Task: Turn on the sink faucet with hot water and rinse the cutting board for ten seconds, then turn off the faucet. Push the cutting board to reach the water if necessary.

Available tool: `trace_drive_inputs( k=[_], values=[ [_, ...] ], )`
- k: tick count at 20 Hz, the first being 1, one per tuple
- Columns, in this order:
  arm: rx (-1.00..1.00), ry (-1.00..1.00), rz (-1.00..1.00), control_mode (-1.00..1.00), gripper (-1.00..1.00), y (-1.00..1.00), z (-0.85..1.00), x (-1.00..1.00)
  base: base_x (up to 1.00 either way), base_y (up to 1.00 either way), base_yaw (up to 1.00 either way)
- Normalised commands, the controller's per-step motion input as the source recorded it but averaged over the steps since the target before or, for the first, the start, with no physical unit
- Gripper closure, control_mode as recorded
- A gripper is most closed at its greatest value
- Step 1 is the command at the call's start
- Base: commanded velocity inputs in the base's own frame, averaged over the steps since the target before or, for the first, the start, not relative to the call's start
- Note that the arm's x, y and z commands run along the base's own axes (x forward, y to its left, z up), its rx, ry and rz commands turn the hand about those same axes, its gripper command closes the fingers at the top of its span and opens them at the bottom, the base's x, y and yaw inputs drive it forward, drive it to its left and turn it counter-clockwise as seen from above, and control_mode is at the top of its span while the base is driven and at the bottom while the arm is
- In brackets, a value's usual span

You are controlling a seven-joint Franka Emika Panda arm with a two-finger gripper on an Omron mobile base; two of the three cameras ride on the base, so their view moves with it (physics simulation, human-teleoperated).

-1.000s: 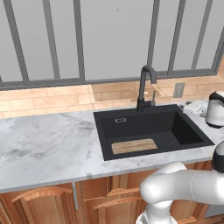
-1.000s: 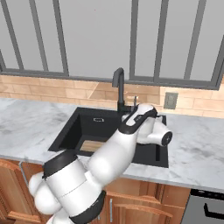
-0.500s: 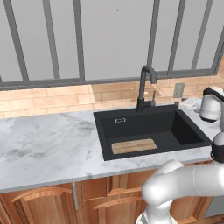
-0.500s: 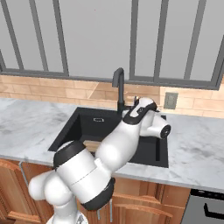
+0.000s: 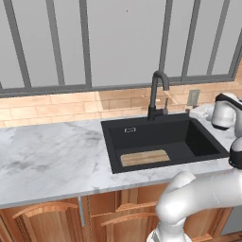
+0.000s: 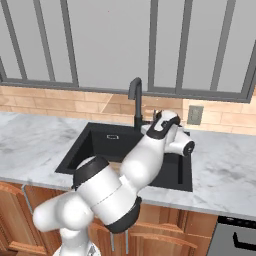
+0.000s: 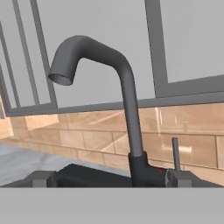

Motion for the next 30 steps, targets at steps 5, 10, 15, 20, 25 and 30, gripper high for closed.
trace_drive_inputs(
  k=[5, 10, 15, 20, 25, 30],
  values=[
    [0.0, -0.07, 0.0, -1.0, -1.0, 0.0, -0.19, 0.09, 0.0, 0.0, 0.0],
    [0.0, -0.04, 0.0, -1.0, -1.0, 0.1, -0.09, 0.22, 0.0, 0.0, 0.0],
    [0.0, 0.0, 0.0, -1.0, -1.0, 0.13, 0.0, 0.31, 0.0, 0.0, 0.0],
    [0.0, 0.0, -0.02, -1.0, -1.0, 0.19, -0.04, 0.35, 0.0, 0.0, 0.0],
    [0.0, 0.0, 0.0, -1.0, -1.0, 0.1, -0.01, 0.29, 0.0, 0.0, 0.0],
    [0.0, 0.0, 0.0, -1.0, -1.0, 0.01, -0.01, 0.21, 0.0, 0.0, 0.0]
  ],
)
